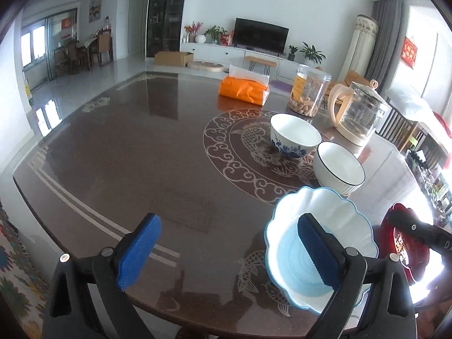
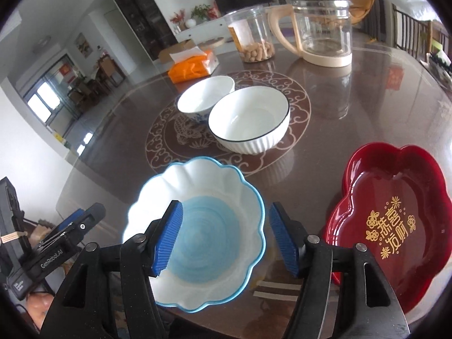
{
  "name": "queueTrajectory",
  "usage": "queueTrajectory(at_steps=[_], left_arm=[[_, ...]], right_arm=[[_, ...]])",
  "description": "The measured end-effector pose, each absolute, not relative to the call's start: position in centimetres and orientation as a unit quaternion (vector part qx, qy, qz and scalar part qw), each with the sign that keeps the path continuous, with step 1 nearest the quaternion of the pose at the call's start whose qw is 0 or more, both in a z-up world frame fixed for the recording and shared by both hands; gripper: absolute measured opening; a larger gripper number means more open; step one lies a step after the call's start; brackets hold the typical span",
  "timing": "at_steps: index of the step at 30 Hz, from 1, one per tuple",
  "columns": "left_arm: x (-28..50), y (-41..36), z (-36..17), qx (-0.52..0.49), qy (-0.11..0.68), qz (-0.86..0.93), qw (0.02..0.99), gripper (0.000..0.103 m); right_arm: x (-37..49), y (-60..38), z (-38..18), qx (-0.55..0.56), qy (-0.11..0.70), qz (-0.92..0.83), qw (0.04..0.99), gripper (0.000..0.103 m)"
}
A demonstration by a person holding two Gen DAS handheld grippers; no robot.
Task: Organize plates and bowls
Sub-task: 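Carry the scalloped bowl beside the red plates and lower it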
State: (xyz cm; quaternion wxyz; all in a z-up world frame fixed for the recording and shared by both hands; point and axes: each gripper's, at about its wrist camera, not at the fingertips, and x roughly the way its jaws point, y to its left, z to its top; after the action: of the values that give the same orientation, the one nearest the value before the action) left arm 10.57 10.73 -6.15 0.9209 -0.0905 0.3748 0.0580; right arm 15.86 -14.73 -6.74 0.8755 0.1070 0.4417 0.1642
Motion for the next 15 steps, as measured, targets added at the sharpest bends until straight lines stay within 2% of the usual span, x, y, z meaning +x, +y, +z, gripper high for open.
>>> queueTrajectory(at_steps=[6, 15], left_arm=[[9.0, 8.2, -4.6, 0.006, 0.371, 0.069, 0.926, 0.097], [8.7, 5.9, -4.1, 0.021, 0.400, 0.035, 0.916, 0.097]], right_arm=[[14.3, -15.2, -4.5, 0.039, 0.418, 0.122, 0.900, 0.072], [12.7, -16.3, -2.4, -0.014, 0.389, 0.091, 0.917, 0.073]])
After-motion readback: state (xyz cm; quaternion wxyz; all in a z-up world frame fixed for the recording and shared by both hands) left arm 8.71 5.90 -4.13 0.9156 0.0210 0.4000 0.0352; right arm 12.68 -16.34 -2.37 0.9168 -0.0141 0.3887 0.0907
